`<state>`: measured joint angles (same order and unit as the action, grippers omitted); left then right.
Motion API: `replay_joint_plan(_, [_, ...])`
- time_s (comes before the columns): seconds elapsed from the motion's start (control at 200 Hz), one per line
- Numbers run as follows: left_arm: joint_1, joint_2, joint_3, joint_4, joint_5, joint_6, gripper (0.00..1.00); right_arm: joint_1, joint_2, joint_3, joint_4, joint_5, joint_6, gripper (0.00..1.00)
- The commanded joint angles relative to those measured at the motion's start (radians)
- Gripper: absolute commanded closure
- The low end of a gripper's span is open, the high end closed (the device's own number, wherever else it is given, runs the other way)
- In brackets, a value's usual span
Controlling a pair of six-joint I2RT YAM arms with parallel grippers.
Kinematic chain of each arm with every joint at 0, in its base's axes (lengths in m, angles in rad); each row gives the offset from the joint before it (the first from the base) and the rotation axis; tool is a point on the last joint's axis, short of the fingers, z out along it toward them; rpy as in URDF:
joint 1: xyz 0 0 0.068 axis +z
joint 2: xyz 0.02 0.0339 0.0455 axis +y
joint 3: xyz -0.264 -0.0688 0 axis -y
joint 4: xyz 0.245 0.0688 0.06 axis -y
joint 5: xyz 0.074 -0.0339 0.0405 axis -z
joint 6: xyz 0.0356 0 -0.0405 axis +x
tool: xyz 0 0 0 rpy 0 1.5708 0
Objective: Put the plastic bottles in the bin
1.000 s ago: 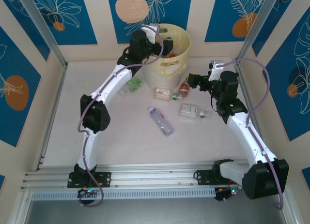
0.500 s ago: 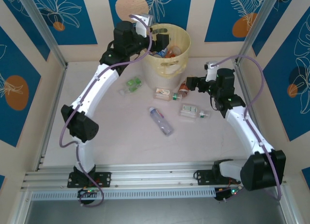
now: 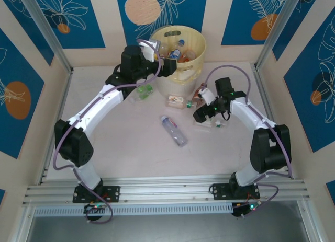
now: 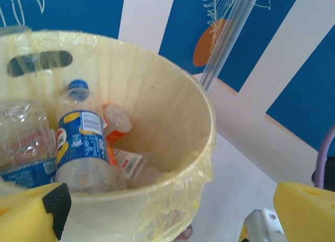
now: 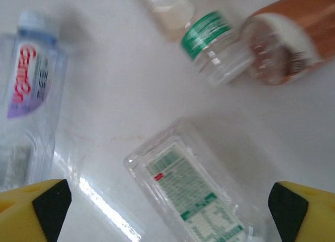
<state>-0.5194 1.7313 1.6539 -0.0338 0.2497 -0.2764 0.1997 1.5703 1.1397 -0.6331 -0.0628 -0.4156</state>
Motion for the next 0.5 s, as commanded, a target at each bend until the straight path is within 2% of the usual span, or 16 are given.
replay_joint_plan(0.0, [0.007, -0.075, -0.045, 0.065, -0.053, -0.001, 0.00, 0.025, 0.052, 0.028, -0.087, 0.090, -0.173, 0.01])
replay_joint_plan(0.12, [0.009, -0.134, -0.141, 0.110, -0.119, 0.010, 0.00, 0.044, 0.119, 0.038, -0.089, 0.170, -0.235, 0.00])
replay_joint_plan(0.195, [0.013, -0.165, -0.181, 0.125, -0.148, 0.028, 0.00, 0.058, 0.150, 0.048, -0.104, 0.160, -0.268, 0.01])
replay_joint_plan(0.375, [0.025, -0.228, -0.259, 0.133, -0.223, 0.027, 0.00, 0.066, 0.204, 0.049, -0.065, 0.225, -0.256, 0.00])
replay_joint_plan(0.495, [0.043, -0.278, -0.370, 0.189, -0.279, -0.032, 0.00, 0.072, 0.242, 0.057, -0.066, 0.240, -0.236, 0.02])
